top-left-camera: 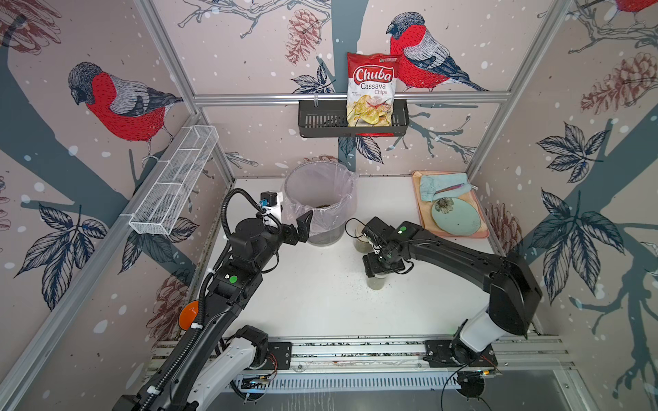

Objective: Empty moldy mung beans from jars
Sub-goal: Pick up the jar from the center of the board.

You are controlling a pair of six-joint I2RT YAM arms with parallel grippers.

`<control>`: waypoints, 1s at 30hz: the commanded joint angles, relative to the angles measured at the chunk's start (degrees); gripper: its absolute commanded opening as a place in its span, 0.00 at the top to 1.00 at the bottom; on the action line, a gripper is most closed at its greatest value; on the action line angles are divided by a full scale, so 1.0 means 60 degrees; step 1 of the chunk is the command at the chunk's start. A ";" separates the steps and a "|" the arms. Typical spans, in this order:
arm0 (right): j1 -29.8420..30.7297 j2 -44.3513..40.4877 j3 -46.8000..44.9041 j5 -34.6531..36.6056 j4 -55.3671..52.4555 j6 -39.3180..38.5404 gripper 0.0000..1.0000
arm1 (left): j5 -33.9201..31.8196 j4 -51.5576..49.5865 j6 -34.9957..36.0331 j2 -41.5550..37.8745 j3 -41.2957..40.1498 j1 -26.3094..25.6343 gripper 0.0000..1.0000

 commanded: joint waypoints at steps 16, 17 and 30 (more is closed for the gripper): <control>0.0023 -0.0048 0.0024 0.0198 -0.0367 -0.0177 0.42 | -0.0118 0.0111 -0.0052 -0.0048 0.0041 0.0004 0.01; 0.0021 -0.0068 0.0045 0.0174 -0.0362 -0.0169 0.43 | -0.0110 0.0111 -0.0050 -0.0048 0.0038 0.0003 0.01; 0.0041 -0.0217 0.0422 0.0094 -0.0652 -0.0170 0.43 | -0.0048 0.0137 -0.0109 -0.0021 0.0051 0.0002 0.01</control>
